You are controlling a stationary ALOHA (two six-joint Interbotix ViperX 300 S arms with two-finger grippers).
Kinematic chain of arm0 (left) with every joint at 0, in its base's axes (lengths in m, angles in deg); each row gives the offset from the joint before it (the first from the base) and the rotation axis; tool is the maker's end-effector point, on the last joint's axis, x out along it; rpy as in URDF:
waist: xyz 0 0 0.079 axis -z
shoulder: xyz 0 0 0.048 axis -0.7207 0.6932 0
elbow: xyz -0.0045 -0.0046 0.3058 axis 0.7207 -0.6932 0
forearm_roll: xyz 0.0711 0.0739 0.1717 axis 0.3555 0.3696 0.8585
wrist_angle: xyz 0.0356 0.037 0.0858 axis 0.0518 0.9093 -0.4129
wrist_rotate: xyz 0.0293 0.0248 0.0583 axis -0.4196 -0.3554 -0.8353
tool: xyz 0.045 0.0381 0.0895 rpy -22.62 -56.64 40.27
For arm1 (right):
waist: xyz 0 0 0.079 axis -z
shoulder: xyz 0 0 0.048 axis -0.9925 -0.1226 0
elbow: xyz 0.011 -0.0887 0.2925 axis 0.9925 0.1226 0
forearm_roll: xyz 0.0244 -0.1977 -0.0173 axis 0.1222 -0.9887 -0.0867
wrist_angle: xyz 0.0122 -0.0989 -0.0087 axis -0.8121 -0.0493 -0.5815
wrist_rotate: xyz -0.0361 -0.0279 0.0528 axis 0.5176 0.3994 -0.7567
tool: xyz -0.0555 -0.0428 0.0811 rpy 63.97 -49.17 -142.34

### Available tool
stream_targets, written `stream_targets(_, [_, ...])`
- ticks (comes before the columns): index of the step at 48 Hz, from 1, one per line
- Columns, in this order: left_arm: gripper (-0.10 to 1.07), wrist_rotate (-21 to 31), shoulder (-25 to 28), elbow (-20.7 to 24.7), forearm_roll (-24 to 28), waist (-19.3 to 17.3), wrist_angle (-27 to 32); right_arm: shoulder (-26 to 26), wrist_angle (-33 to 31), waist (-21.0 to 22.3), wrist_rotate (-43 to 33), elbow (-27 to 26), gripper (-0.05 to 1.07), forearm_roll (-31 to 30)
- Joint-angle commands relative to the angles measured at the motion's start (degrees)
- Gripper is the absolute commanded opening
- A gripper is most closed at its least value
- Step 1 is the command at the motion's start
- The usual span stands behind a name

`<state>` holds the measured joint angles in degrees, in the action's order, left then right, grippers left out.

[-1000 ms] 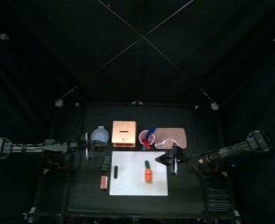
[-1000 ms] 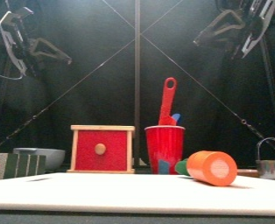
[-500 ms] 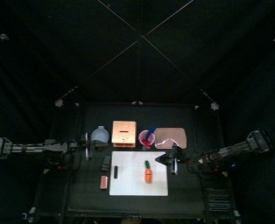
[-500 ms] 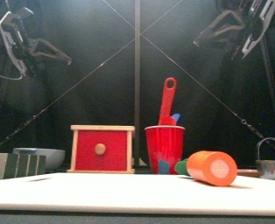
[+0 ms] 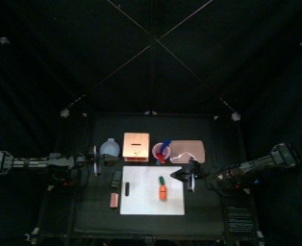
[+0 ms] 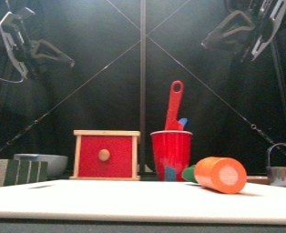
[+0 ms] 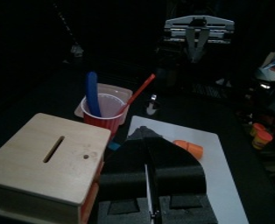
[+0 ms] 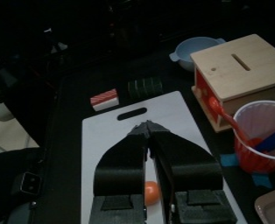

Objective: Grasp salmon sushi

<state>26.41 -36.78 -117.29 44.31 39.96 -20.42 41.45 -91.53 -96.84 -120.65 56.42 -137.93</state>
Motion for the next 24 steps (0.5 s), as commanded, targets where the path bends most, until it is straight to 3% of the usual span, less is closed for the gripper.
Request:
stream_targets(1, [0.01, 0.1, 0.2, 1.1, 0.0, 0.2, -0.2, 0.4, 0.1, -0.1, -0.1, -0.9, 0.41, -0.2])
stream_targets(24, [0.01, -0.3, 0.1, 1.3, 0.2, 0.1, -0.2, 0.4, 0.0, -0.1, 0.0, -0.8, 0.41, -0.1])
